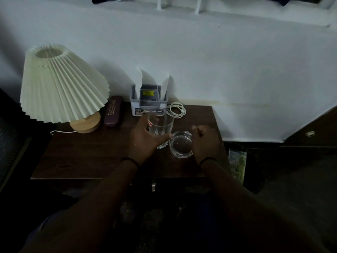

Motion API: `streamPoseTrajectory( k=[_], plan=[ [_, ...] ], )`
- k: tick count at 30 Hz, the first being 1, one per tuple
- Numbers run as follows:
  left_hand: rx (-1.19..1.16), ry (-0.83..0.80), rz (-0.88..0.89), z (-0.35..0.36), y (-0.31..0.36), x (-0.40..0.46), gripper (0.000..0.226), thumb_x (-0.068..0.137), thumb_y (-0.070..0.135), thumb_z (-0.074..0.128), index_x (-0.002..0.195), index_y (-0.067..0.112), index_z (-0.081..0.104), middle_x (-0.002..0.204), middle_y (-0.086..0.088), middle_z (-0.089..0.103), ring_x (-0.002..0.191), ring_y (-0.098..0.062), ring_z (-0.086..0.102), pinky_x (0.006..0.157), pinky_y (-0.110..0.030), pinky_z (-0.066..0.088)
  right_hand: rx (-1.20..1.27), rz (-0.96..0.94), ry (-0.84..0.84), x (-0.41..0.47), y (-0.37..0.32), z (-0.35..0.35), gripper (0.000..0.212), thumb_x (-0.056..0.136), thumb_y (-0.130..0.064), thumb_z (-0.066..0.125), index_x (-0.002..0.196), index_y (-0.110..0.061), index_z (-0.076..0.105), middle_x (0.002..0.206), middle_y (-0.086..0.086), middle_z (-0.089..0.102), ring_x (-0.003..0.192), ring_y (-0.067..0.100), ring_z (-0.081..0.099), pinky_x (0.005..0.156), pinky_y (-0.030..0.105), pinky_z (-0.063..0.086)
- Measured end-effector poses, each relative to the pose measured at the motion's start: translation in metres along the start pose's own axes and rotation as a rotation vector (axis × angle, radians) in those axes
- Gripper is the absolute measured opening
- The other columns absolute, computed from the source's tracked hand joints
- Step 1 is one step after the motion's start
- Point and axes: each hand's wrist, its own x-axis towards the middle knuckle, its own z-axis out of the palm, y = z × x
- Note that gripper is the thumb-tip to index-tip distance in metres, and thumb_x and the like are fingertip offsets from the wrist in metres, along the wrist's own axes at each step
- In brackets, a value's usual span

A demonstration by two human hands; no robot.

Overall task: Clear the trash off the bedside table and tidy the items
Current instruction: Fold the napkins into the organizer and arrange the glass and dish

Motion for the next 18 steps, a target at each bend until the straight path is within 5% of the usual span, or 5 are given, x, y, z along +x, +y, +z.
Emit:
streamPoseTrajectory(
  k=[2,5,8,12,18],
  plan=[
    [0.007,-0.003,0.008,0.001,0.003,0.0,0.068,0.05,0.051,0.09,0.109,0.03,0.063,0.105,0.013,0.069,0.099,-0.003,0.066,0.083,-0.04,0.058,0.253,-0.056,0.06,-0.01,-0.02,-0.007,0.033,0.099,-0.038,0.05,0.089,-0.011,0.067,0.085,0.001,0.066,0.089,0.018,0.061,0.079,0.028,0.043],
    [0.018,-0.017,0.021,0.001,0.01,-0.002,0.065,0.054,0.057,0.088,0.108,0.033,0.063,0.102,0.016,0.071,0.096,0.001,0.067,0.08,-0.034,0.059,0.536,-0.159,-0.049,-0.028,-0.047,-0.008,0.045,0.093,-0.048,0.05,0.121,-0.016,0.064,0.097,-0.015,0.066,0.093,-0.008,0.061,0.079,0.009,0.047],
    [0.044,-0.009,0.05,-0.001,0.013,-0.005,0.051,0.062,0.052,0.081,0.106,0.034,0.061,0.1,0.022,0.068,0.091,0.005,0.066,0.077,-0.023,0.056,0.507,-0.187,-0.216,-0.036,-0.058,-0.002,0.073,0.079,-0.063,0.059,0.142,-0.028,0.046,0.123,-0.012,0.065,0.11,-0.002,0.061,0.091,0.023,0.052],
    [0.093,-0.037,0.06,-0.007,0.013,-0.005,0.045,0.065,0.04,0.077,0.108,0.034,0.062,0.1,0.022,0.068,0.092,0.008,0.064,0.077,-0.02,0.055,0.509,-0.172,-0.249,-0.037,-0.061,0.002,0.087,0.068,-0.064,0.07,0.144,-0.032,0.042,0.127,-0.018,0.062,0.114,-0.007,0.058,0.096,0.019,0.049],
    [0.053,-0.14,0.084,-0.004,0.015,-0.004,0.073,0.06,0.043,0.081,0.128,0.039,0.054,0.111,0.033,0.064,0.106,0.015,0.059,0.085,-0.004,0.044,0.464,-0.119,-0.136,-0.029,-0.061,-0.001,0.075,0.062,-0.063,0.072,0.128,-0.031,0.057,0.113,-0.012,0.07,0.101,-0.003,0.066,0.088,0.029,0.058]
  ],
)
